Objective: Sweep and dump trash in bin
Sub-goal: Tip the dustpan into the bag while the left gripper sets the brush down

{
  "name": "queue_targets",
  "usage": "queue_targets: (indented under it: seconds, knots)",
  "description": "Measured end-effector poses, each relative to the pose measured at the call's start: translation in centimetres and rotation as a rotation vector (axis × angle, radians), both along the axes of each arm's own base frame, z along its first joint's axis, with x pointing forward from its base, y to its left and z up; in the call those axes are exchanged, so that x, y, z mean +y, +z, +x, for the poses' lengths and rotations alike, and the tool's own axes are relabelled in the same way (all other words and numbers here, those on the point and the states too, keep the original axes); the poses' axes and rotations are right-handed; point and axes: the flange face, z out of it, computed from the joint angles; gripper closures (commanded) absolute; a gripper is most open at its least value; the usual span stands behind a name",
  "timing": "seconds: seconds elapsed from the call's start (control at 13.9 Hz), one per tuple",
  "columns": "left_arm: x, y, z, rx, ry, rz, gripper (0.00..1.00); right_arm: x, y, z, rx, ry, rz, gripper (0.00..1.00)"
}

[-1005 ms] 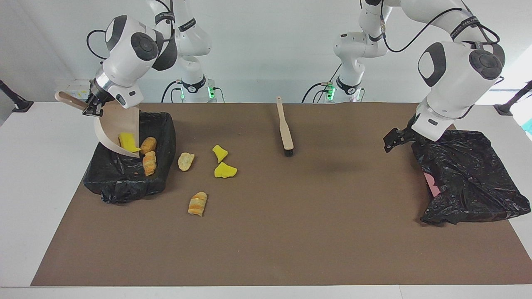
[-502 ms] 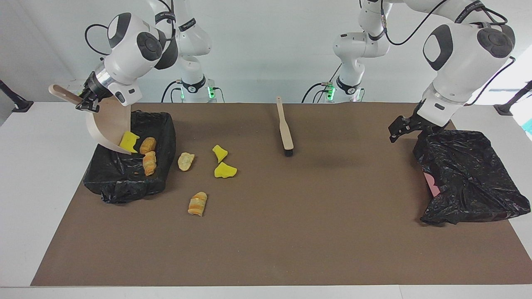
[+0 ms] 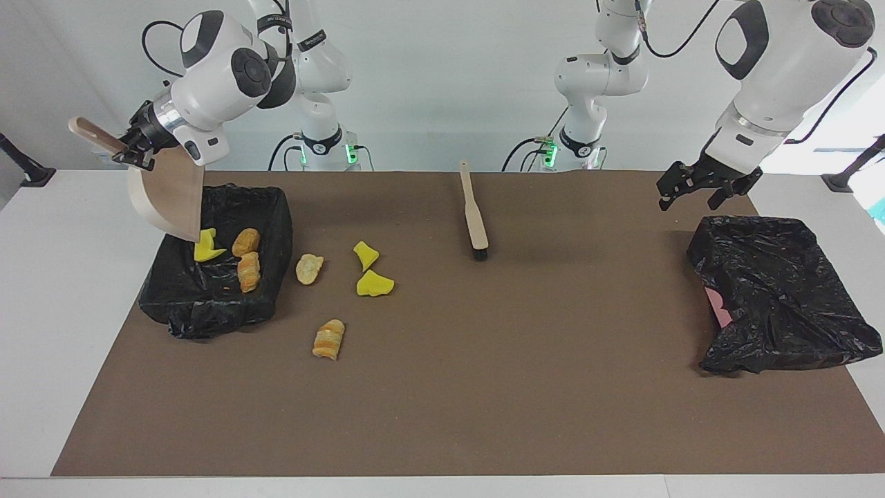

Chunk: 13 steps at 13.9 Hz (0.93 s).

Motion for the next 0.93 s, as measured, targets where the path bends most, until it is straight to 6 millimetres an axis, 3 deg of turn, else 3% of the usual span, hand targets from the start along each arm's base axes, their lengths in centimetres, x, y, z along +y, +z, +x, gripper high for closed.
queue_targets:
  seconds: [0.22, 0.43, 0.79, 0.93]
  knots:
    - [0.2, 0.0, -0.1, 0.006, -0.006, 0.001, 0.00, 2.3, 0.6, 3.3, -0.059, -0.019, 0.148, 1.00]
    - [0.1, 0.1, 0.0, 0.000, -0.007, -0.001, 0.00, 4.8, 0.0, 5.9, -0.187, -0.122, 0.288, 1.00]
    - [-0.7, 0.4, 0.3, -0.034, -0.018, -0.013, 0.00, 13.7, -2.2, 8.7, -0.375, -0.430, 0.411, 1.00]
    - [-0.7, 0.4, 0.3, -0.033, -0.022, -0.014, 0.00, 18.1, -4.0, 10.4, -0.476, -0.599, 0.453, 1.00]
